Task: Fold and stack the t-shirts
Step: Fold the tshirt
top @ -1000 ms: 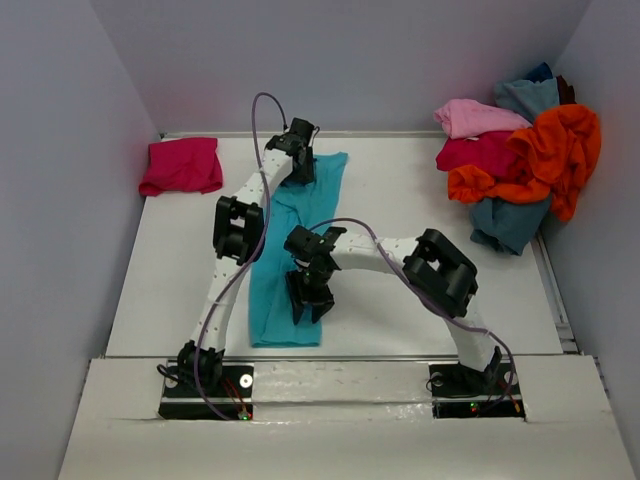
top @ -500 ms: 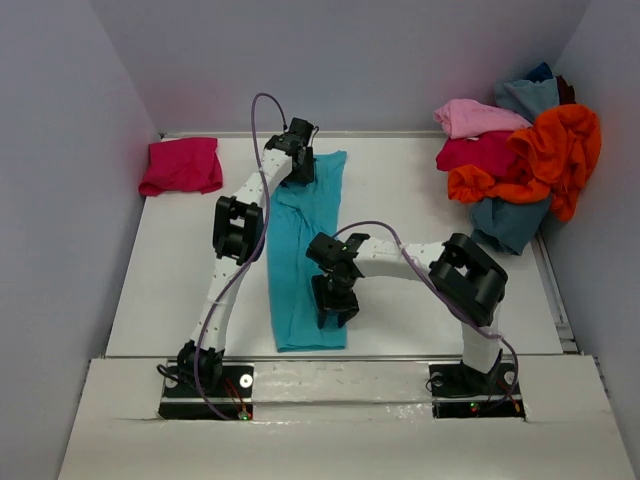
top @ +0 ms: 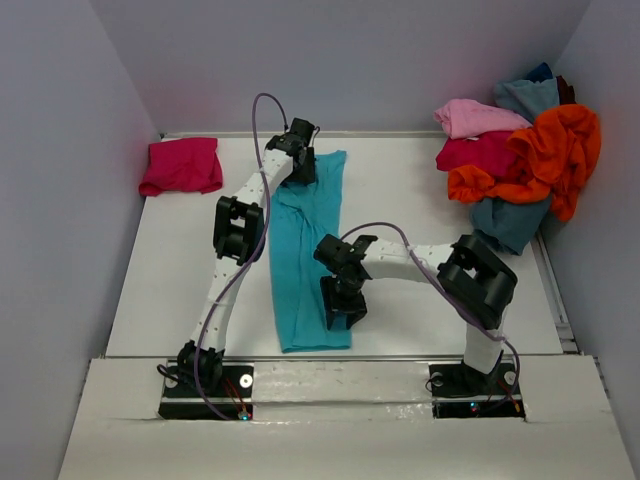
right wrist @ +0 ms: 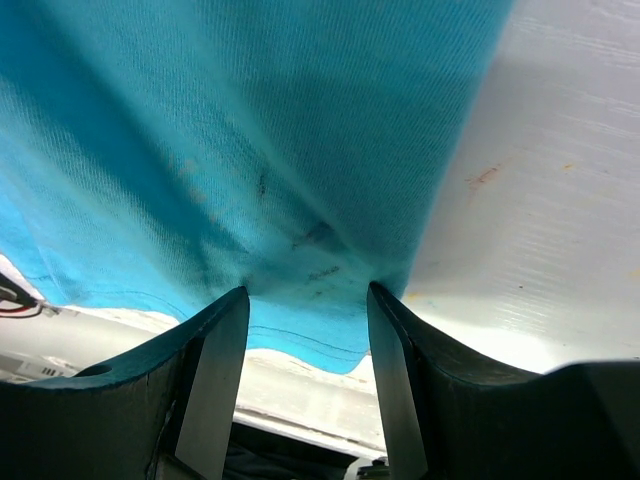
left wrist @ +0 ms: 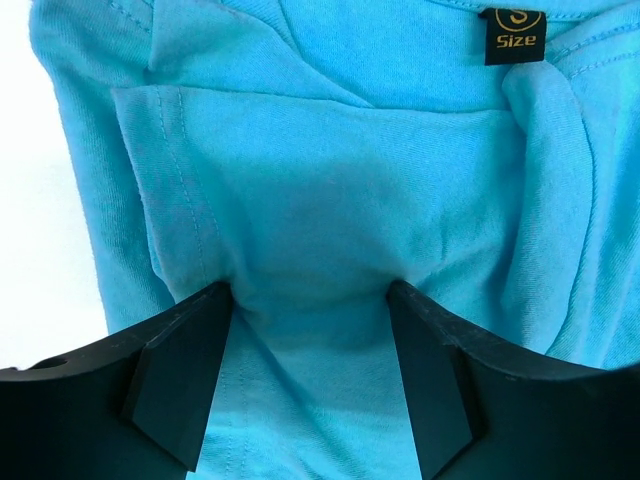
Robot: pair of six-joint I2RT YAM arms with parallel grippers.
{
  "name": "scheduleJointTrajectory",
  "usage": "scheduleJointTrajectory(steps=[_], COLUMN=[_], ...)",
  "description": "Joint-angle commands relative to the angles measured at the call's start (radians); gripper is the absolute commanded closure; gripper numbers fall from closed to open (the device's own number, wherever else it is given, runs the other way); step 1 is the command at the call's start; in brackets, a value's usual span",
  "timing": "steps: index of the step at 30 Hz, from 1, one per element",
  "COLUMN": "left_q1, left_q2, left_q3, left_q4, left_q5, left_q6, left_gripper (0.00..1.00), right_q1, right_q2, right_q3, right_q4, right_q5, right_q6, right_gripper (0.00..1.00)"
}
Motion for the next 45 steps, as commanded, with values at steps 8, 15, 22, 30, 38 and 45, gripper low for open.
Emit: scheduleJointTrajectory(steps=[8, 15, 22, 30, 38, 45], left_q1=[-0.011, 0.000, 0.009, 0.009, 0.009, 0.009], left_q2=[0.014, 0.025, 0.016, 0.016, 0.014, 0.013], left_q3=[-0.008, 0.002, 0.003, -0.011, -0.014, -0.024], left_q4=[-0.039, -0.033, -0.027, -0.030, -0.030, -0.031], left_q5=[0.006, 0.011, 0.005, 0.003, -0.003, -0.012], left_q6=[0.020, 0.017, 0.020, 0.019, 0.017, 0.019], left_gripper=[0.20, 0.20, 0.20, 0.20, 0.20, 0.20], right_q1=[-0.001, 0.019, 0.060, 0.070, 0.117, 0.191], right_q2=[-0.029, -0.036, -0.016, -0.012, 0.108, 0.217], right_q3=[0.007, -0.005, 0.109, 0.286, 0.352, 0.499], right_q4=[-0.061, -0.069, -0.139, -0.221, -0.204, -0.256], right_q5=[0.068, 0.057, 0.127, 0.164, 0.089, 0.077], right_q6=[-0.048, -0.071, -0.072, -0.078, -0.118, -0.164], right_gripper=[0.43, 0.43, 0.43, 0.44, 0.47, 0.48])
